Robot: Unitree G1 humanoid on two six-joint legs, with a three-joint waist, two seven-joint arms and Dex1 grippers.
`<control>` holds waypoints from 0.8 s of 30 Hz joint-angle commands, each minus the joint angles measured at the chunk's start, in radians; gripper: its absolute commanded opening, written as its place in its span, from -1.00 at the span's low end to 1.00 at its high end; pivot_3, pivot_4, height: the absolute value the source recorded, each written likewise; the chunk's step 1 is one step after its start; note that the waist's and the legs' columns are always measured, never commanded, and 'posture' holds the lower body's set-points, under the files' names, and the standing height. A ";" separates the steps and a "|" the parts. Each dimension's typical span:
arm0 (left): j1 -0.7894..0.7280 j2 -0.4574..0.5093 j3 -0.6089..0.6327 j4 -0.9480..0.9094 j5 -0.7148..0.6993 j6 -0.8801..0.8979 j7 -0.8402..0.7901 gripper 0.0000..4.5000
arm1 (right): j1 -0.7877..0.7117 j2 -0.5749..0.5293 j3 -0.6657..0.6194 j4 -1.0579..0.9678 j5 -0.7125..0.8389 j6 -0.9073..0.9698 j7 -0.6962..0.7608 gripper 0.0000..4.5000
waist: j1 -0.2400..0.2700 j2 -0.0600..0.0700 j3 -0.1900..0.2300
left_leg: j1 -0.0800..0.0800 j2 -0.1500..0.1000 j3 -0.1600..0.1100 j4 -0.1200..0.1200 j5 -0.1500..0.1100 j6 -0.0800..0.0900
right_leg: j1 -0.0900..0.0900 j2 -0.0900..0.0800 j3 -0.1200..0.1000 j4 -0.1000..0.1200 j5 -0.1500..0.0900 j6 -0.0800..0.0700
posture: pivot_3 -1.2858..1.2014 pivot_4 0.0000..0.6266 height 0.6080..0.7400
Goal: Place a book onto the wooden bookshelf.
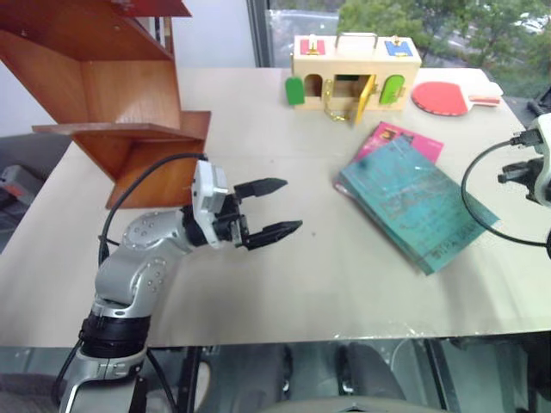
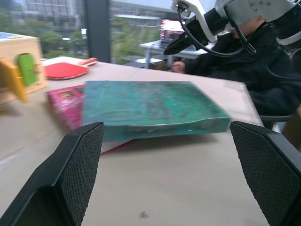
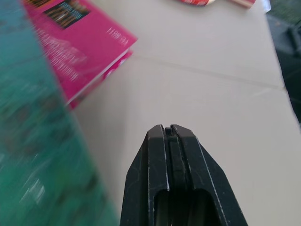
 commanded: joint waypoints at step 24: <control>-0.054 -0.010 -0.023 0.028 -0.006 0.009 -0.040 1.00 | 0.108 0.184 0.075 -0.210 0.196 0.091 -0.132 -0.97 | -0.004 -0.003 -0.001 | -0.001 -0.001 -0.003 0.003 0.003 -0.004 | 0.001 0.006 0.000 0.000 -0.001 0.003 | 0.03 -0.52 1.00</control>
